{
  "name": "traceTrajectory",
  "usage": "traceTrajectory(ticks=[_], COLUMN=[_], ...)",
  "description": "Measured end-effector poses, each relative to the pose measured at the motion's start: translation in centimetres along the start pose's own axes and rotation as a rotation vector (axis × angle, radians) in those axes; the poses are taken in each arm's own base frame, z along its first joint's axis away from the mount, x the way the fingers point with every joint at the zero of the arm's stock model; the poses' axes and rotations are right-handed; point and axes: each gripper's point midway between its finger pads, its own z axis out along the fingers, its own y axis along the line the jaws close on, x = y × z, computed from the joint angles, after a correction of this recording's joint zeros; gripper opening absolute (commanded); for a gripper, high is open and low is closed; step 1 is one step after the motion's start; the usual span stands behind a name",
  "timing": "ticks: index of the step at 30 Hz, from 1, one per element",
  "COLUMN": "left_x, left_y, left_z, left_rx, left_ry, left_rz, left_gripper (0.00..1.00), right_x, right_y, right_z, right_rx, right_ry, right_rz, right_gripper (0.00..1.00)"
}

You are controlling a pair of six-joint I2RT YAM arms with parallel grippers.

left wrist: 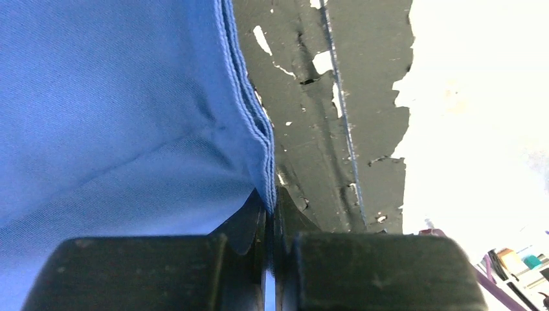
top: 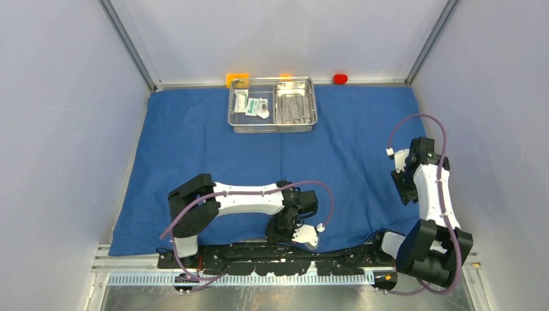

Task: Open and lay out the surgical kit
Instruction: Smooth out the surgical kit at the center of the board.

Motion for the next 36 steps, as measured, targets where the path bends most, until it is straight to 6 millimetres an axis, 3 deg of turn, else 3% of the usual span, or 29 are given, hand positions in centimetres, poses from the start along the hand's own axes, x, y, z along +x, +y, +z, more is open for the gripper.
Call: traceTrajectory(ticks=[3, 4, 8, 12, 16, 20, 24, 26, 27, 28, 32, 36], left_x=[-0.6, -0.7, -0.8, -1.0, -0.7, 1.2, 5.3, 9.5, 10.0, 12.3, 20.0, 27.3], left_y=[-0.4, -0.4, -0.9, -2.3, -2.4, 0.4, 4.6, 6.9, 7.1, 8.1, 9.6, 9.2], left_z=[-0.8, -1.0, -1.3, -2.4, -4.4, -6.9, -9.5, -11.0, -11.1, -11.8, -13.0, -12.7], left_rx=[0.034, 0.04, 0.062, 0.081, 0.047, -0.022, -0.175, -0.283, -0.296, -0.344, -0.469, -0.532], left_ry=[-0.029, -0.033, -0.042, -0.069, -0.121, -0.204, -0.28, -0.314, -0.315, -0.333, -0.361, -0.355], left_rz=[0.009, 0.013, 0.021, 0.036, 0.031, -0.092, -0.282, -0.443, -0.46, -0.545, -0.809, -1.048], left_gripper=[0.0, 0.05, 0.44, 0.64, 0.74, 0.78, 0.84, 0.85, 0.86, 0.87, 0.87, 0.86], right_x=[-1.2, -1.6, -3.4, -5.2, -5.9, -5.7, -3.6, -2.3, -1.7, -1.3, -0.8, -0.5], right_y=[0.6, 0.6, 0.7, 0.5, 0.0, -0.5, -0.2, -0.1, -0.2, -0.4, -0.9, -1.6], right_z=[0.7, 1.0, 1.7, 2.0, 2.4, 3.5, 5.5, 6.4, 6.8, 7.1, 8.4, 9.0], right_rx=[-0.034, -0.042, -0.068, -0.082, -0.067, -0.03, -0.016, -0.023, -0.027, -0.029, -0.03, -0.014], right_ry=[-0.017, -0.024, -0.056, -0.091, -0.107, -0.092, -0.022, 0.012, 0.027, 0.036, 0.057, 0.081], right_rz=[-0.019, -0.02, -0.006, 0.01, 0.013, -0.002, -0.045, -0.056, -0.055, -0.054, -0.065, -0.107], right_gripper=[0.37, 0.38, 0.48, 0.54, 0.55, 0.55, 0.55, 0.55, 0.55, 0.54, 0.51, 0.47])
